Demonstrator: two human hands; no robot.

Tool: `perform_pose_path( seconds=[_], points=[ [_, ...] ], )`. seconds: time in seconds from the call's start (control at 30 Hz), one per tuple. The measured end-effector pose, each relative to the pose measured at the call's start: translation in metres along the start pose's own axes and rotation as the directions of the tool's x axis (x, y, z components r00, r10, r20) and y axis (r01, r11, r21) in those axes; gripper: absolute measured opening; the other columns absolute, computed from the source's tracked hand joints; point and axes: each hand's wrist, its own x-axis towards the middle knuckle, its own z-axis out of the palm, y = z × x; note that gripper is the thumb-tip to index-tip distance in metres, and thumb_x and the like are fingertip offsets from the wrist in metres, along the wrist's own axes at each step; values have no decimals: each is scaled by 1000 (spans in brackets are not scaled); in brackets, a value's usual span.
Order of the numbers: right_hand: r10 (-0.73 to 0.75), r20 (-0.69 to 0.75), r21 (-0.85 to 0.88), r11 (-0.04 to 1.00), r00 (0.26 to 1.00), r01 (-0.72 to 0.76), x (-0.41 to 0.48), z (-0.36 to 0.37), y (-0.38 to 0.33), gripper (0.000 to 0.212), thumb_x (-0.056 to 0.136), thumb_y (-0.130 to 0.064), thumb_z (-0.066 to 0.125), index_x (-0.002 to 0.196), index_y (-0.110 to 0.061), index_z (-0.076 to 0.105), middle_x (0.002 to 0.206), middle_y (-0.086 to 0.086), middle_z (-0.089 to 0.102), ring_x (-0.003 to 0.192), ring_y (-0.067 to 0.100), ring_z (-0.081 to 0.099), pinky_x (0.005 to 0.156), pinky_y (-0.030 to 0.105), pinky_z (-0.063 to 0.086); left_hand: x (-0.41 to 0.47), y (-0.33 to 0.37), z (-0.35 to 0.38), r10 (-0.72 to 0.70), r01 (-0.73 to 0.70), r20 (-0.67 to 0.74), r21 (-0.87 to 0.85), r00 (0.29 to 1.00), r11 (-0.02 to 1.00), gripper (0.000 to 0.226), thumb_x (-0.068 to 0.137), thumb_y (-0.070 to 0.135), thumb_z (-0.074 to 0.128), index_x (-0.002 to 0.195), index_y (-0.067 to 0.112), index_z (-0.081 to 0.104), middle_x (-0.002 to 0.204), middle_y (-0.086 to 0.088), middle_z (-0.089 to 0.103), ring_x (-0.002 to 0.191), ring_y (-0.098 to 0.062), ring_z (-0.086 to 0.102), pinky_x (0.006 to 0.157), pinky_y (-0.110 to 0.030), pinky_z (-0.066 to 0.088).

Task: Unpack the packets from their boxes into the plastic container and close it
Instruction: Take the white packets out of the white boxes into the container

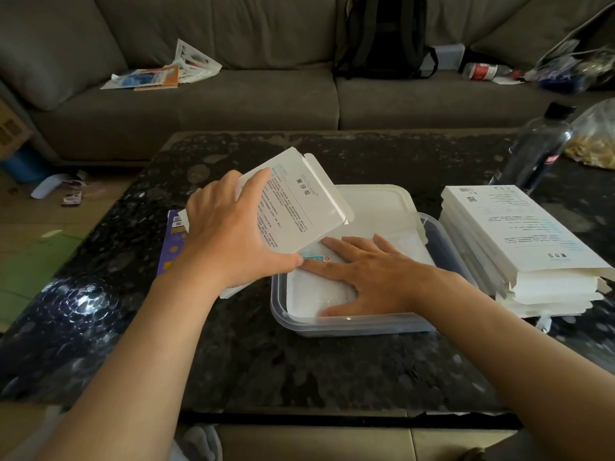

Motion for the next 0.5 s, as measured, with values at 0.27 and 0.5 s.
perform_pose_path(
  seconds=[0.27, 0.5],
  points=[
    [33, -22, 11, 999, 999, -32, -7, -4, 4, 83, 73, -92, 19, 138, -69, -27, 168, -10, -14, 156, 29, -4, 122, 64, -1, -1, 1, 3, 7, -8, 9, 11, 1000, 1000, 127, 47, 81, 70, 152, 32, 18, 143, -2, 36, 133, -28, 34, 112, -52, 25],
    [50, -3, 0, 999, 999, -50, -7, -1, 5, 77, 73, -92, 19, 127, -74, -32, 169, -10, -11, 156, 28, -2, 122, 64, 0, -1, -1, 2, 5, -5, 17, 17, 1000, 1000, 127, 49, 80, 75, 152, 33, 16, 145, -1, 33, 134, -27, 32, 112, -51, 24]
  ],
)
